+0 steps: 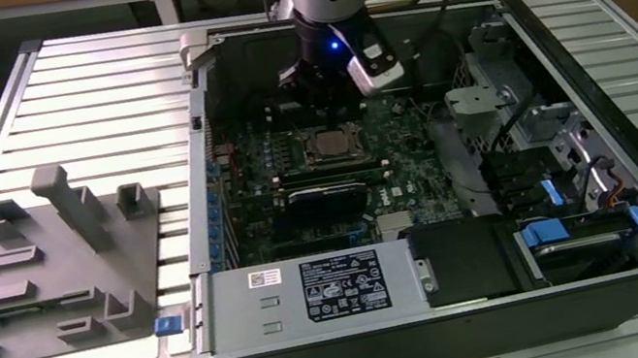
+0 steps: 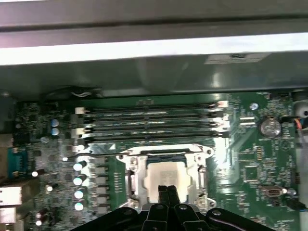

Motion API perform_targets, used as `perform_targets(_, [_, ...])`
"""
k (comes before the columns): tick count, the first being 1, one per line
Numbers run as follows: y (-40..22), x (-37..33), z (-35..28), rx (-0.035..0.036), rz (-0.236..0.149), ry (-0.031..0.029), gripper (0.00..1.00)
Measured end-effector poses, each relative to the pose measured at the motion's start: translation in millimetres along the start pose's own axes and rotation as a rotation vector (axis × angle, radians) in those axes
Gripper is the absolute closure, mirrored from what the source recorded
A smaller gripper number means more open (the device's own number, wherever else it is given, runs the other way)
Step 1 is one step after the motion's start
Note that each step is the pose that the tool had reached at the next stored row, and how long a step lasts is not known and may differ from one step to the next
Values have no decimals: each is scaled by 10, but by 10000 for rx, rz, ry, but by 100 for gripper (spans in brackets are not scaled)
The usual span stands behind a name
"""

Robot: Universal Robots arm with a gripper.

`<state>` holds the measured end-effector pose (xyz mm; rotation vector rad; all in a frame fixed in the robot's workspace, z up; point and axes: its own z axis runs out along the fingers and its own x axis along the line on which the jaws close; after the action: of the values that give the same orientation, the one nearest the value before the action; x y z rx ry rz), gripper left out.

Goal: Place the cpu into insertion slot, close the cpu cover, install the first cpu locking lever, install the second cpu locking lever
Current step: 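Close the cpu cover, then install the first cpu locking lever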

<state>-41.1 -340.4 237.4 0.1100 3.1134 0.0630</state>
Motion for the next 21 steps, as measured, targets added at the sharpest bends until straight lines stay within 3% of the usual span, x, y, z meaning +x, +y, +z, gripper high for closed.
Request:
perform_targets(3, [0, -6, 0, -1, -8, -2, 89])
perform_targets(7, [1, -7, 2, -10, -83, -84, 89])
perform_targets(21, [-2, 37, 6, -10, -85, -101, 89])
